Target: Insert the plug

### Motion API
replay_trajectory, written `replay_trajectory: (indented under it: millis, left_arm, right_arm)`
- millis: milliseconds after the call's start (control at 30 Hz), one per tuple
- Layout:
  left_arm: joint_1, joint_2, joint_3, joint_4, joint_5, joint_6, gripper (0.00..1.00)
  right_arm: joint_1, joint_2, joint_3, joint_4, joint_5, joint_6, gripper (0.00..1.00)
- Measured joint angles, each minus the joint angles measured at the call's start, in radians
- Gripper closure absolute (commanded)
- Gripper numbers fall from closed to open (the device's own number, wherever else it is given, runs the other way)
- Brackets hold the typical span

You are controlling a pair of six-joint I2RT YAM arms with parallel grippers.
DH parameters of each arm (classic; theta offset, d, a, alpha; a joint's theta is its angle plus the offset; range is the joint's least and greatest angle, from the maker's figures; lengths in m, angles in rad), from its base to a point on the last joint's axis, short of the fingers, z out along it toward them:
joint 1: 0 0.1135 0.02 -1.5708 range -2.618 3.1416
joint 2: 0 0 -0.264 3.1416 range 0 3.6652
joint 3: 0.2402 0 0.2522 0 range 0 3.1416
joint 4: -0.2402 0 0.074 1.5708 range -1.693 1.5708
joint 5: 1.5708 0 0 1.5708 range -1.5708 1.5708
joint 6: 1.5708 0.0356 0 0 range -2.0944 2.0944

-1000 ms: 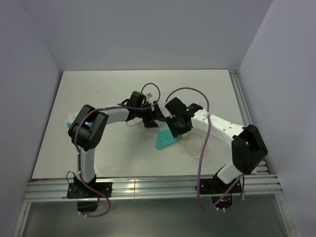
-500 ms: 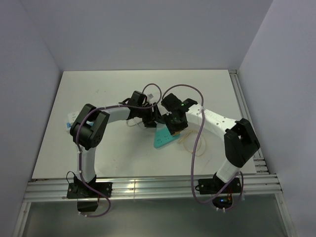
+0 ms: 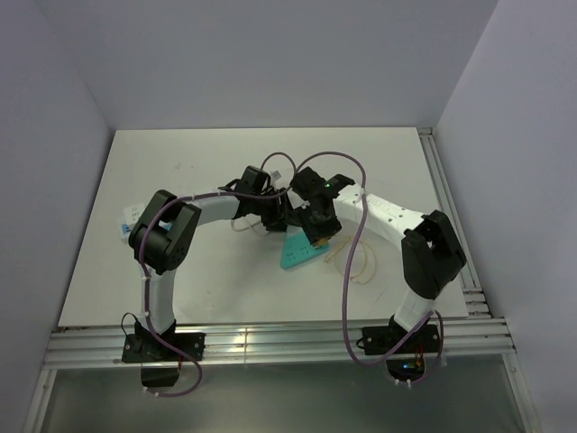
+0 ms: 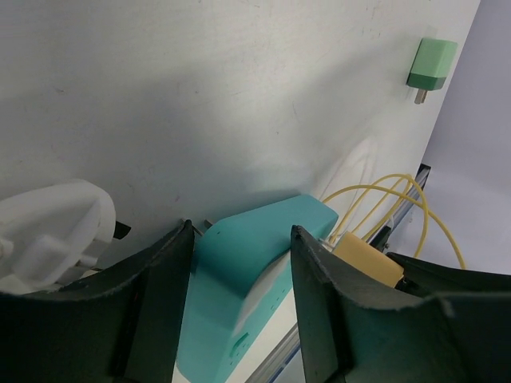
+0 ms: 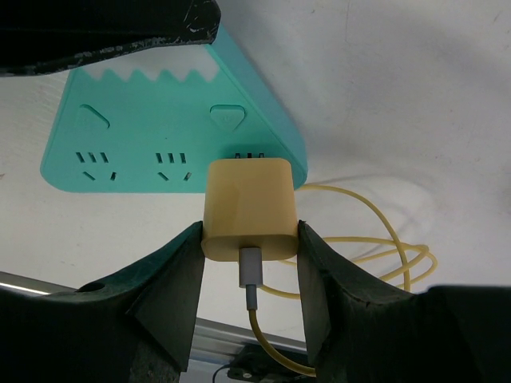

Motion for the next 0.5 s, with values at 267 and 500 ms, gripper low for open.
replay_trajectory:
  millis: [267,500]
  left_arm:
    - [-0.014,0.008,0.019,-0.002,-0.022,0.004,0.55]
    - [-0.015,0.008,0.019,-0.002,-0.022,0.004,0.57]
  right_arm:
    - [0.003,0.03,0.036,-0.04,0.018,0.005,0.88]
    - [0.004,0.03,0.013,-0.014,0.023,0.017,0.9]
